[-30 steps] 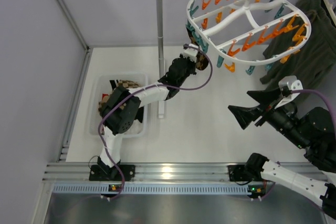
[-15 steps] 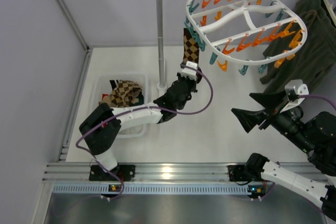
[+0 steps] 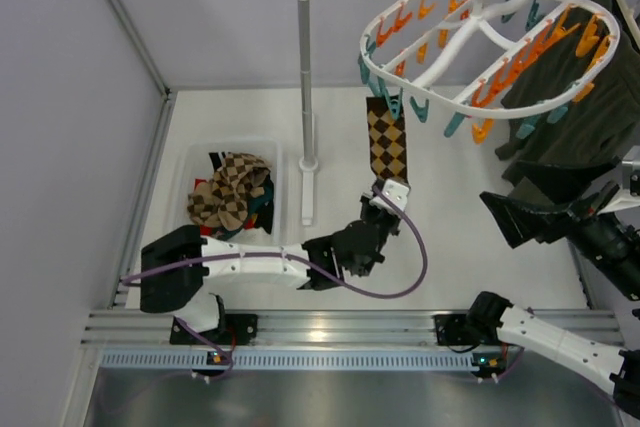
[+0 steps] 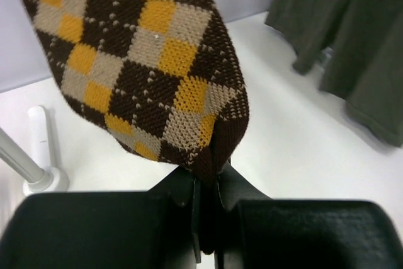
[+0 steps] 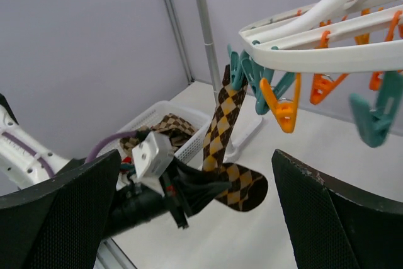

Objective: Remove the socks clipped to the hanger

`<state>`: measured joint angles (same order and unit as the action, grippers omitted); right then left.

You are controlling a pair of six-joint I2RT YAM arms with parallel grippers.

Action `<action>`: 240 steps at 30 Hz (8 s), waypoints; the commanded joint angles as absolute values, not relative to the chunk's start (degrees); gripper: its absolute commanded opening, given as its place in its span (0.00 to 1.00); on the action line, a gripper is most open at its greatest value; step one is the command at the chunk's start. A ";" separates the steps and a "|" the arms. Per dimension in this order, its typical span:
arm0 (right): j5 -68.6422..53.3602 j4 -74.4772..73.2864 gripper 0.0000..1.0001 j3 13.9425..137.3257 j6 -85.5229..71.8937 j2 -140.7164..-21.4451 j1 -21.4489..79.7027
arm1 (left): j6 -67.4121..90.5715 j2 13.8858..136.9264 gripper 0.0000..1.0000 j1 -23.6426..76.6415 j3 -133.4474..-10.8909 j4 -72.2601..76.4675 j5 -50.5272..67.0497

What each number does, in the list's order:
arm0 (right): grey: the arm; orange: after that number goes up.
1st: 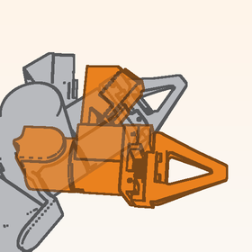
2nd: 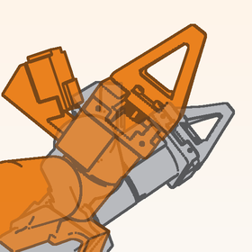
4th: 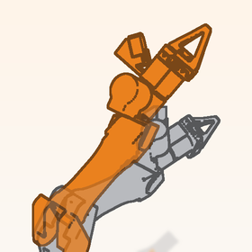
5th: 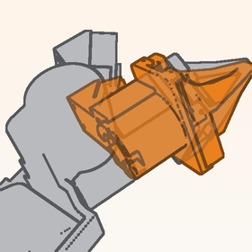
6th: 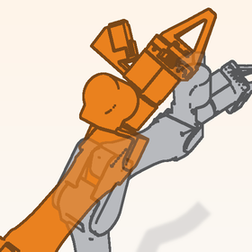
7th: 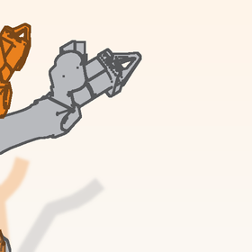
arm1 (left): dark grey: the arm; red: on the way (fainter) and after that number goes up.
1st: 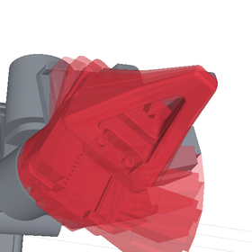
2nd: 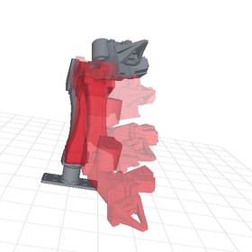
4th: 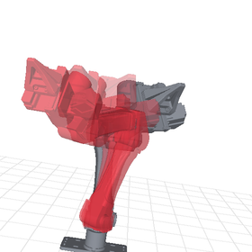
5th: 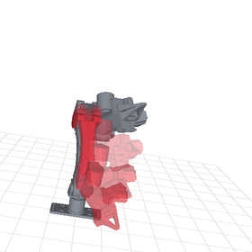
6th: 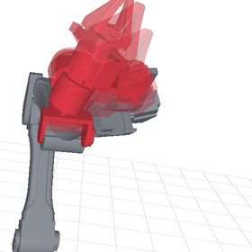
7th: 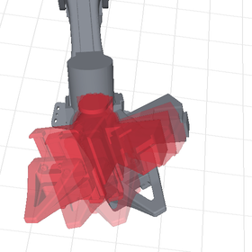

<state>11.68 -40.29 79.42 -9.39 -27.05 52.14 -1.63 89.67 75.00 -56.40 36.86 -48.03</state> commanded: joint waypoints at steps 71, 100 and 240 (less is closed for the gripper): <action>0.27 -33.05 0.77 87.46 -2.73 -57.22 40.87 | 5.54 74.80 0.00 76.91 -43.16 38.50 -42.27; -15.38 -16.97 0.67 80.86 0.35 -60.99 29.62 | 5.27 72.16 0.00 76.55 -40.87 37.44 -40.52; -32.79 -4.57 0.99 32.27 -20.03 -17.78 32.17 | 36.12 90.52 0.00 0.44 -54.59 -18.83 2.80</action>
<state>-33.82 -11.33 34.59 -16.38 -22.09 31.77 32.38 87.72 0.84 -58.24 -25.28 -4.64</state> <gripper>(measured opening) 0.993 0.068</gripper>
